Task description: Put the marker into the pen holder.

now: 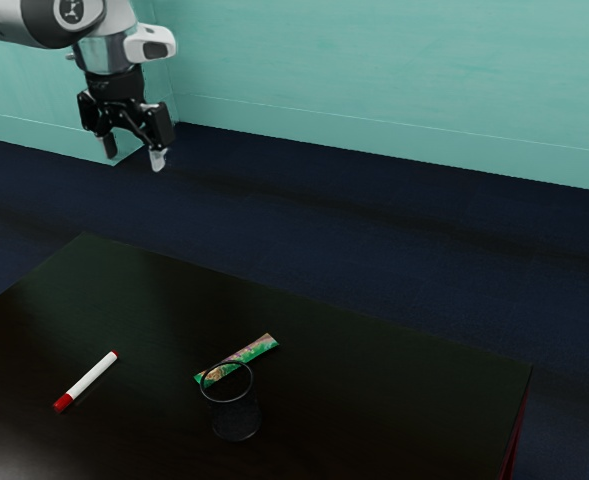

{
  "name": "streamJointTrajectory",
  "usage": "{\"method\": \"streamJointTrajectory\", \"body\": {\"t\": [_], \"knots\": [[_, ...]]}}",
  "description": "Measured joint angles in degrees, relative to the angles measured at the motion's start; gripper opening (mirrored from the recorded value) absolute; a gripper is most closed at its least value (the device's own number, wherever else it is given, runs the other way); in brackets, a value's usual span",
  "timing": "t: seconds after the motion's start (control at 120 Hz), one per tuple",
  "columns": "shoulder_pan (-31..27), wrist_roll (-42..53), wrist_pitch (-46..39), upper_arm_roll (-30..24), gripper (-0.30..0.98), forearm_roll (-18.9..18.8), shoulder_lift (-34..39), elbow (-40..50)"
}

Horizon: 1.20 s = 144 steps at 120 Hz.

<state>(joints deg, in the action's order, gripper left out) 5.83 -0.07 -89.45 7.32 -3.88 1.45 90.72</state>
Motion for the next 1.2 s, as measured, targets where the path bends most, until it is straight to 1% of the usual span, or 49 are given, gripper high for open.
{"method": "streamJointTrajectory", "body": {"t": [0.167, 0.367, 0.542, 0.742, 0.942, 1.117, 1.2], "knots": [[-3.1, 0.0, 0.0, 0.1, 0.69, -0.5, 0.1, 1.0], [-5.7, -0.1, -1.5, 0.8, 0.69, -1.0, 0.1, 15.1], [-7.3, -0.3, -9.6, 0.9, 0.69, -1.1, 0.1, 31.1], [-9.1, -1.0, -19.7, 0.9, 0.69, -0.8, -0.1, 40.6], [-12.0, -1.6, -27.3, 0.9, 0.68, -0.6, -3.2, 42.9], [-16.7, -1.9, -30.6, 0.9, 0.68, -0.3, -7.0, 42.7], [-17.7, -1.9, -31.4, 0.9, 0.68, 0.2, -8.4, 42.5]]}}
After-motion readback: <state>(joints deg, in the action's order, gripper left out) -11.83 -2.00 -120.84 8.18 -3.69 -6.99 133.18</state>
